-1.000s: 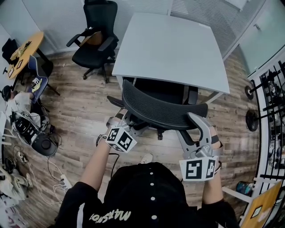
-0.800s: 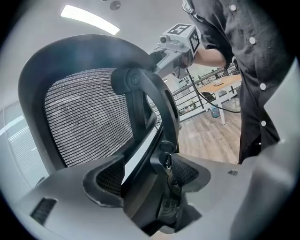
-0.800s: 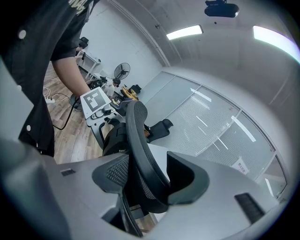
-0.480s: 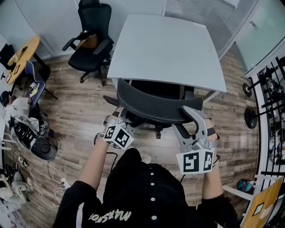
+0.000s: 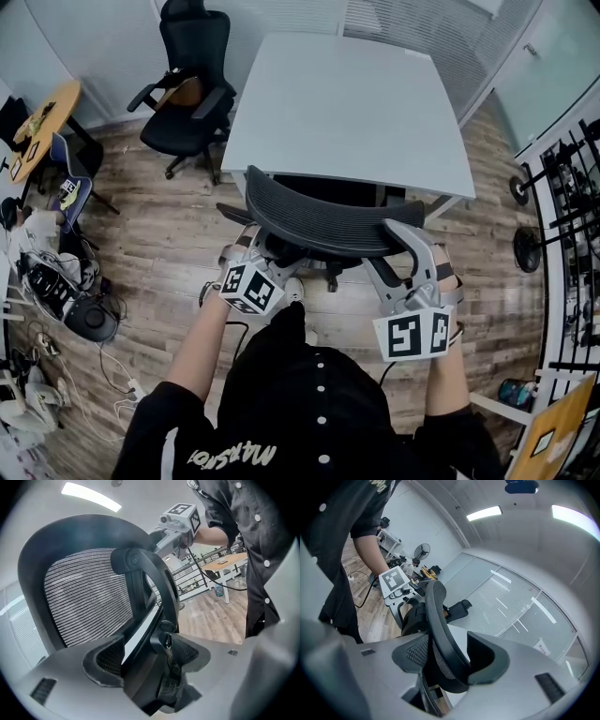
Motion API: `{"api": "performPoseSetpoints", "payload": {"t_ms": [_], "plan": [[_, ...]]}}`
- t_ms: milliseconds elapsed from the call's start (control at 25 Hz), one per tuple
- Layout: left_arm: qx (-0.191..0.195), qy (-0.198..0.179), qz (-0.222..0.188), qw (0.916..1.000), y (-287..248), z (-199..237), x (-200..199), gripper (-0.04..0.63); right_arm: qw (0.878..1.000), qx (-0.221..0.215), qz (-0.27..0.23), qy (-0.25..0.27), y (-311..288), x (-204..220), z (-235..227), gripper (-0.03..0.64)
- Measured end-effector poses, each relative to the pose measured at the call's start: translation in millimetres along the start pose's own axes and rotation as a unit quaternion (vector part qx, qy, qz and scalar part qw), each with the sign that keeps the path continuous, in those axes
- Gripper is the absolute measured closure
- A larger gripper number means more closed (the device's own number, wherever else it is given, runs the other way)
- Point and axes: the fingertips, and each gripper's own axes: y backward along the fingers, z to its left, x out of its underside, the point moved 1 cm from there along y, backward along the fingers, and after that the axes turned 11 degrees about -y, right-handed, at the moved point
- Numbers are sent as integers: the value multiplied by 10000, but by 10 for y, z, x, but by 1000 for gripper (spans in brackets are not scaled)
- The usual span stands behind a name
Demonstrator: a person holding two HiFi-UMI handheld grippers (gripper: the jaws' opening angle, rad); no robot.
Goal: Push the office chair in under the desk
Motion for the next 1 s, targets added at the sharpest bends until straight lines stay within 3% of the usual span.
{"api": "performPoseSetpoints", "payload": {"t_ms": [1000], "plan": [[-169, 96, 120, 9997, -433, 340, 109, 268, 9999, -65, -99, 59, -407, 187, -440, 365]]}}
